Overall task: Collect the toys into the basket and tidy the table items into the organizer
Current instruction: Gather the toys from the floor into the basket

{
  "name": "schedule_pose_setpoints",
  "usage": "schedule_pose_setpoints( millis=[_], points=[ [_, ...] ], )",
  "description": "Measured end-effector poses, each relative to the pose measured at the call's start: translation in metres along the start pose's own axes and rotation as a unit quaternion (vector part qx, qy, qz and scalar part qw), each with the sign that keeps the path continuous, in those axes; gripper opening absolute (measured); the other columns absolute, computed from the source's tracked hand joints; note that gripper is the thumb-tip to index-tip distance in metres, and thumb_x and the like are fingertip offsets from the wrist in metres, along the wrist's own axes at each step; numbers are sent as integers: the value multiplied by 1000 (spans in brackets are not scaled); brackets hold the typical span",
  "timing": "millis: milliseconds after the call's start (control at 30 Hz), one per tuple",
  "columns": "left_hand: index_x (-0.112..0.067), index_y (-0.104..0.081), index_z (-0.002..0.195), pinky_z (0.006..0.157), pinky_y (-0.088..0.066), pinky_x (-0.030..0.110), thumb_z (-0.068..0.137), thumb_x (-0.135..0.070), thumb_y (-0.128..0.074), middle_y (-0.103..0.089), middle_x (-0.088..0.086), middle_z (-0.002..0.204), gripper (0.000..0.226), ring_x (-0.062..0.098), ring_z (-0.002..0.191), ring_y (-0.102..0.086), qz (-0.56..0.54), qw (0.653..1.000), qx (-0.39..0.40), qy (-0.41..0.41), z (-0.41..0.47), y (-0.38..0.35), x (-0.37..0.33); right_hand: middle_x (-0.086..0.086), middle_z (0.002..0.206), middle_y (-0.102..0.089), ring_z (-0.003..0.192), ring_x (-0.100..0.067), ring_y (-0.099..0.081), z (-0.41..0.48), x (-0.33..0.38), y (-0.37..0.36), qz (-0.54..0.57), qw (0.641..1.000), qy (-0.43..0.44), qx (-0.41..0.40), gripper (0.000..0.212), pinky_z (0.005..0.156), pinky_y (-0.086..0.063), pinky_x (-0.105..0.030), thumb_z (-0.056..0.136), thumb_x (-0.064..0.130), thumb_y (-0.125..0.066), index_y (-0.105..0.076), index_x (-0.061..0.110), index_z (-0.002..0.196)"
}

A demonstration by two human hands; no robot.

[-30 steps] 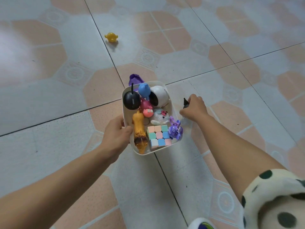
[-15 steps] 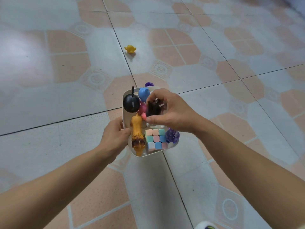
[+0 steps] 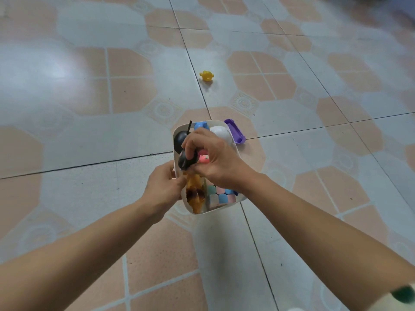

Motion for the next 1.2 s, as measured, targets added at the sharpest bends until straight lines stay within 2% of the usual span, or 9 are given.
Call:
schedule_pose_setpoints(
  millis=[133,300,467,533,700,833,967,1100,1200],
  points=[
    [-22,-62,79,66,-56,33,89,3,-53,-67,3,84,28,22,81,-68,-17,1000,-11,0,-5,13,3,-10,95,-63,91,-24,-60,10,7,-8,-1,1000,10,14,25,75,-53,-32,67,-13,-71,-58,2,82],
    [-26,-60,81,70,-57,34,92,-4,-55,-66,3,89,25,23,83,-68,-17,1000,-8,0,-7,26,9,3,112,-58,102,-14,-53,23,19,-23,-144,986,30,78,48,80,-53,-28,76,-4,-69,-62,21,116],
    [-27,-60,79,59,-51,26,94,-7,-53,-66,-2,84,25,17,78,-66,-15,1000,-17,-1,-7,42,13,-2,109,-54,94,-18,-56,35,33,-37,-158,978,59,119,30,75,-57,-33,78,-7,-64,-66,14,99],
    [-24,-61,81,62,-53,28,94,-7,-53,-67,2,85,24,20,79,-67,-13,1000,-14,3,-7,49,14,-1,107,-54,90,-15,-55,40,39,-44,-166,975,78,126,28,70,-57,-32,79,-7,-64,-65,15,97],
    [-23,-60,87,76,-58,40,93,-3,-52,-68,9,93,22,27,87,-68,-20,999,-20,15,-1,73,19,5,109,-50,90,-6,-44,51,48,-74,-228,950,106,188,37,64,-43,-13,77,11,-72,-61,27,109],
    [-17,-63,91,67,-57,34,92,-4,-53,-68,7,90,16,26,83,-69,-20,999,-19,19,5,89,19,2,109,-52,91,-9,-46,67,56,-83,-225,948,110,196,38,66,-50,-24,75,6,-74,-60,23,106],
    [-9,-64,102,74,-59,39,92,-8,-56,-69,10,91,13,27,85,-70,-30,999,-13,27,10,106,16,-2,104,-58,93,-19,-50,81,66,-85,-245,942,143,177,39,69,-51,-39,68,-3,-72,-62,17,100],
    [-10,-63,108,83,-57,45,96,-11,-53,-69,11,99,16,29,92,-68,-46,998,-2,49,11,117,13,-2,105,-64,100,-26,-52,90,74,-92,-313,915,173,184,38,82,-41,-33,69,-2,-71,-63,17,101],
    [-10,-62,111,87,-57,48,96,-11,-53,-68,12,103,17,30,96,-67,-45,997,3,57,12,122,7,1,116,-63,111,-25,-50,98,80,-88,-336,905,175,192,41,86,-38,-36,72,1,-69,-62,20,108]
  ],
)
Point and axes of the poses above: each hand's wrist, its own z-axis towards the middle knuckle, its own y-axis out of the back of the hand, x = y × z, the point moved 9 cm from there along z, towards the middle knuckle
